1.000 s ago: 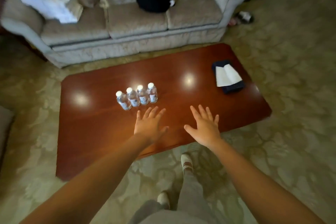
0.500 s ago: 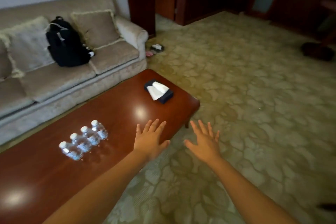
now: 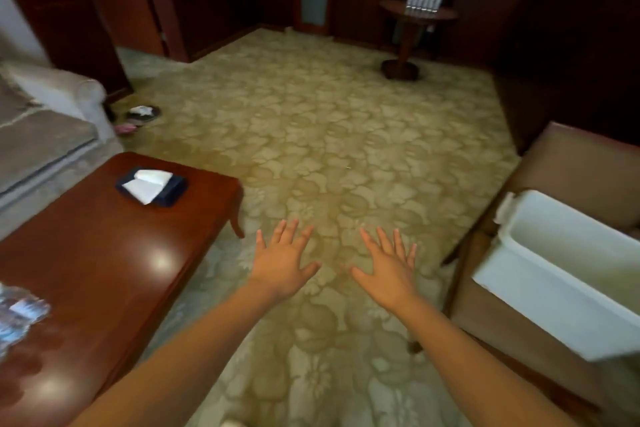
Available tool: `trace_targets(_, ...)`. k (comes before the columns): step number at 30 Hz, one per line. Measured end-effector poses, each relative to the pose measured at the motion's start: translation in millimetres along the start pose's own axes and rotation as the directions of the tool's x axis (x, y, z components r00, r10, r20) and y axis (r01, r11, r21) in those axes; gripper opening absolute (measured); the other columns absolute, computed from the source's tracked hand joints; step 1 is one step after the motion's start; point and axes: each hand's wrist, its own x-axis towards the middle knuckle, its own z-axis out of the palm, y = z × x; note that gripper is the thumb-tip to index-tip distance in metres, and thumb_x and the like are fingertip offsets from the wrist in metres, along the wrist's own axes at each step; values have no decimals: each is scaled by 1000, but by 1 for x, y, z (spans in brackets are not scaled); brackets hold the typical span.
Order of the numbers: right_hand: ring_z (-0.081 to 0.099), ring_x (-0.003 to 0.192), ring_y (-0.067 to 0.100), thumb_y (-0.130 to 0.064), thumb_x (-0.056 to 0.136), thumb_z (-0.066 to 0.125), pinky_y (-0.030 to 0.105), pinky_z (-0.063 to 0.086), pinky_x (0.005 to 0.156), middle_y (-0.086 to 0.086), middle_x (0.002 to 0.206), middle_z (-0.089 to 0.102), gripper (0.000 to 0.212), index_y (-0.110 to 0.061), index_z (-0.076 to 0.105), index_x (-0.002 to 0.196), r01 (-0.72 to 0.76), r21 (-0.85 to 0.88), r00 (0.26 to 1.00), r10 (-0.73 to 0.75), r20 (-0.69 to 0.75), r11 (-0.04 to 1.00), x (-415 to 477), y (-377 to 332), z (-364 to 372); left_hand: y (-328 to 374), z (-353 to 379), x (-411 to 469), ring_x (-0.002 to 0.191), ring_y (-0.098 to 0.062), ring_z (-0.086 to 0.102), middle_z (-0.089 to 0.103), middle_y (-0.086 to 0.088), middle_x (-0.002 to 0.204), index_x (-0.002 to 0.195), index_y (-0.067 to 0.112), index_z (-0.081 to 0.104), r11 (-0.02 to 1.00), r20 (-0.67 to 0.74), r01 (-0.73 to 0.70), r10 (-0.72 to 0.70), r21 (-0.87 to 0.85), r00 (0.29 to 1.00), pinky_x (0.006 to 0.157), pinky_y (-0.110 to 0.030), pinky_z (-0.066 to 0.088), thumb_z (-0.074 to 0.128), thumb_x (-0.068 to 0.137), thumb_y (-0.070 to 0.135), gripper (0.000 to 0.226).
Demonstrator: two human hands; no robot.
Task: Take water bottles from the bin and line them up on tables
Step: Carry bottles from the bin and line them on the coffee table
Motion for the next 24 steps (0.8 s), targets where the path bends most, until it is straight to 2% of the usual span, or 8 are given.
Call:
trace_targets(5, -18, 152, 29, -59, 91, 51, 56, -14, 119, 0, 168, -3, 81, -43, 7, 157, -153, 4, 985, 153, -83, 988, -56, 91, -35, 105, 5, 4, 152, -21, -4, -3, 1, 165, 155, 36, 0, 984, 24, -170, 169, 52, 985, 118, -57, -1, 35, 94, 65, 76)
trace_targets(10, -19, 151, 30, -57, 93, 49, 56, -15, 119, 0, 168, -4, 79, -43, 5, 157, -292, 60, 940, 298, -167, 954, -92, 170, -65, 201, 14, 24, 152, -21, -5, -3, 1, 165, 155, 36, 0, 929, 55, -359, 355, 92, 933, 119, -58, -1, 33, 94, 65, 76)
trace_targets(18, -21, 151, 31, -57, 96, 43, 57, -15, 119, -1, 168, -5, 75, -40, 5, 158, -502, 155, 824, 525, -213, 851, -101, 282, -93, 329, 38, 93, 152, -22, -6, -3, 0, 165, 155, 35, 1, 803, 130, -579, 565, 141, 815, 118, -58, -3, 34, 95, 64, 75)
trace_targets(24, -18, 152, 29, -58, 96, 42, 55, -15, 117, -3, 167, -4, 74, -41, 5, 157, -622, 181, 724, 648, -236, 761, -75, 363, -126, 425, 54, 164, 152, -22, -7, -3, 0, 165, 155, 35, 0, 725, 162, -682, 665, 92, 729, 119, -57, -4, 32, 95, 64, 74)
